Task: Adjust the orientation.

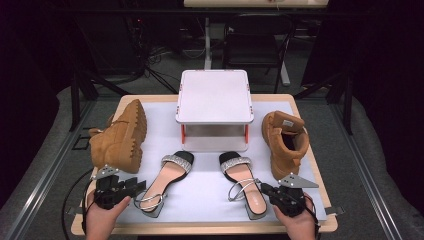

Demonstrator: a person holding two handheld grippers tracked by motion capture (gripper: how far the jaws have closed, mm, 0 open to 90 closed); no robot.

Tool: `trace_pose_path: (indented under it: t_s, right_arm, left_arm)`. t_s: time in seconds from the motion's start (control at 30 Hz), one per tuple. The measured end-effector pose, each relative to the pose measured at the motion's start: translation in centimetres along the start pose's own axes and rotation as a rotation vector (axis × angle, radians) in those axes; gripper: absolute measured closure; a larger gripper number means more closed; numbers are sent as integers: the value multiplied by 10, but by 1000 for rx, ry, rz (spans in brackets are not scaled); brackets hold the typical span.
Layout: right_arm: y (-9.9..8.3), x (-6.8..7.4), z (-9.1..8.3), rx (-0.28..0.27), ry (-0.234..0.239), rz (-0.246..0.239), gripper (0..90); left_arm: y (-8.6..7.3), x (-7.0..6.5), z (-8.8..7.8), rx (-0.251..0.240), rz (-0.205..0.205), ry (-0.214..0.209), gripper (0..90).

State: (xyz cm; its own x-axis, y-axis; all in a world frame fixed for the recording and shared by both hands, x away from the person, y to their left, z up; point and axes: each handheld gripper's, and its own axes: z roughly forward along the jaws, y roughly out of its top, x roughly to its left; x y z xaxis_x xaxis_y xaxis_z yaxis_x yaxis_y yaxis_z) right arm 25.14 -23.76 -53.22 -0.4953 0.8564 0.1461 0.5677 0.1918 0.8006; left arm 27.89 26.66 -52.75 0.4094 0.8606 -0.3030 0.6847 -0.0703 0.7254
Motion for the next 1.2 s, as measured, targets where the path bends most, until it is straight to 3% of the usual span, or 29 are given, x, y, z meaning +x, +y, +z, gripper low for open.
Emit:
trace_pose_path:
  t_s: [0.13,0.33,0.63,0.73,0.83,1.0,1.07,1.2]
  right_arm:
    - [0,-6,-1,0,-7,9,871]
    - [-1,-7,-3,-2,24,17,829]
    - [1,-10,-16,25,47,49,608]
    - [1,-12,-18,64,39,60,506]
    - [2,-11,-19,78,31,62,440]
    - [5,-11,-23,98,21,50,428]
    - [8,-12,-26,102,22,40,416]
    - [13,-12,-30,95,13,36,426]
  left_arm:
    - [0,0,-1,-3,1,-1,540]
    - [1,1,-2,-2,0,-1,540]
    - [3,-3,-4,11,30,13,508]
    - [4,-6,-2,35,83,43,503]
    - [5,-7,-4,37,95,45,502]
    - [7,-10,-5,43,103,35,476]
    - [7,-12,-4,56,131,38,479]
    - [8,-13,-3,50,119,31,476]
